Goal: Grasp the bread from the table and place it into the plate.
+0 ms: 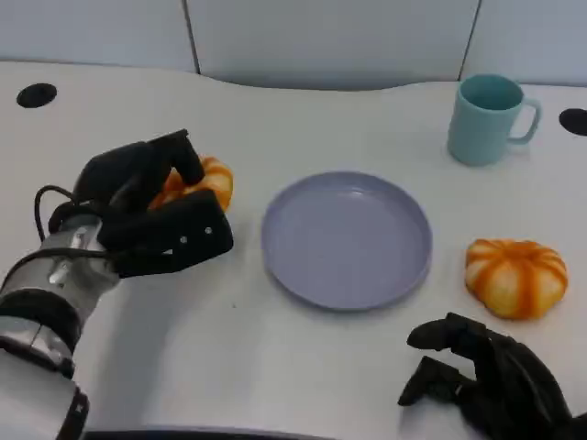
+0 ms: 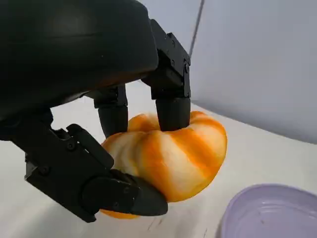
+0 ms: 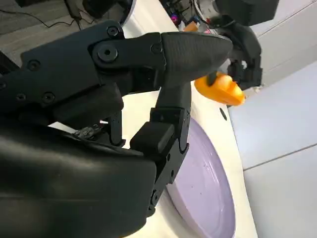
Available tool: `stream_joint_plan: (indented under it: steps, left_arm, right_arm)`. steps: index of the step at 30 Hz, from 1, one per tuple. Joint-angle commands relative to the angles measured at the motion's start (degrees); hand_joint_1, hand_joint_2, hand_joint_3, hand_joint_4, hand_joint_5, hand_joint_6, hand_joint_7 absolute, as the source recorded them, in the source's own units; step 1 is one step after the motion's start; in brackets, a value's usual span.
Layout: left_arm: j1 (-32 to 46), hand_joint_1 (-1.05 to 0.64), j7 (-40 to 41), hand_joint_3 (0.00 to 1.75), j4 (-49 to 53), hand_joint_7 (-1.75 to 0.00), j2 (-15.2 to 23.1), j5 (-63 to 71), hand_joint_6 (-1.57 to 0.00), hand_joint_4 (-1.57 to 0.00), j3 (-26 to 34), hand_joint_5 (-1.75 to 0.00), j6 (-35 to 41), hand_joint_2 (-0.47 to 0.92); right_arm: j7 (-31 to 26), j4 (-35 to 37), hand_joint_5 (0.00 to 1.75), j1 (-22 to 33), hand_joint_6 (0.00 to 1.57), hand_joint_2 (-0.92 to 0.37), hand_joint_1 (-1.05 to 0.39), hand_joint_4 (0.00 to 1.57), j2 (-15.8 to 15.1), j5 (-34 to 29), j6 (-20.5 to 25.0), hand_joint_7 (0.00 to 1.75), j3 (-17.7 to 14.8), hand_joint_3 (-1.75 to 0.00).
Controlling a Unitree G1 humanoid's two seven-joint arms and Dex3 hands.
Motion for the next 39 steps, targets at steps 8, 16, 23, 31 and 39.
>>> stream_joint_plan:
  steps: [8,16,23,31,39]
  left_arm:
    - [-6.01,-0.14,1.90,0.55,-1.53,-1.75,-4.52,5.11,-0.68,-0.88,-5.55,-1.75,-1.66,0.65]
    - [-7.84,-0.22,1.99,0.77,-1.23,-1.75,-8.72,7.67,-0.75,-0.96,-8.79,-1.75,-1.54,0.55]
    - [-7.89,-0.24,3.26,0.97,-0.52,-1.75,-11.75,9.46,-0.79,-1.02,-11.22,-1.75,-1.52,0.49]
    - [-7.98,-0.29,2.65,1.18,0.22,-1.75,-13.83,11.59,-0.82,-1.06,-14.29,-1.75,-1.34,0.41]
    - [-8.20,-0.37,1.25,1.07,0.61,-1.75,-14.65,11.98,-0.75,-0.99,-15.19,-1.75,-0.64,0.42]
  right_arm:
    - [-2.02,0.80,1.32,0.25,0.80,-0.92,-0.51,0.74,0.56,-0.80,2.13,0.86,0.90,-0.36]
    - [-0.99,3.46,1.23,-0.33,0.84,-0.92,-0.52,0.78,1.44,-0.24,0.55,0.80,0.52,-0.31]
    - [0.51,6.26,1.22,-1.31,0.84,-0.92,-0.52,0.79,1.73,-0.21,-1.60,0.79,0.27,-0.33]
    - [0.17,5.36,1.20,-0.76,0.85,-0.92,-0.51,0.80,2.38,-0.30,-1.49,0.79,0.50,-0.34]
    - [0.74,5.78,1.14,-0.61,0.87,-0.92,-0.50,0.84,2.84,0.05,-2.17,0.76,0.33,-0.35]
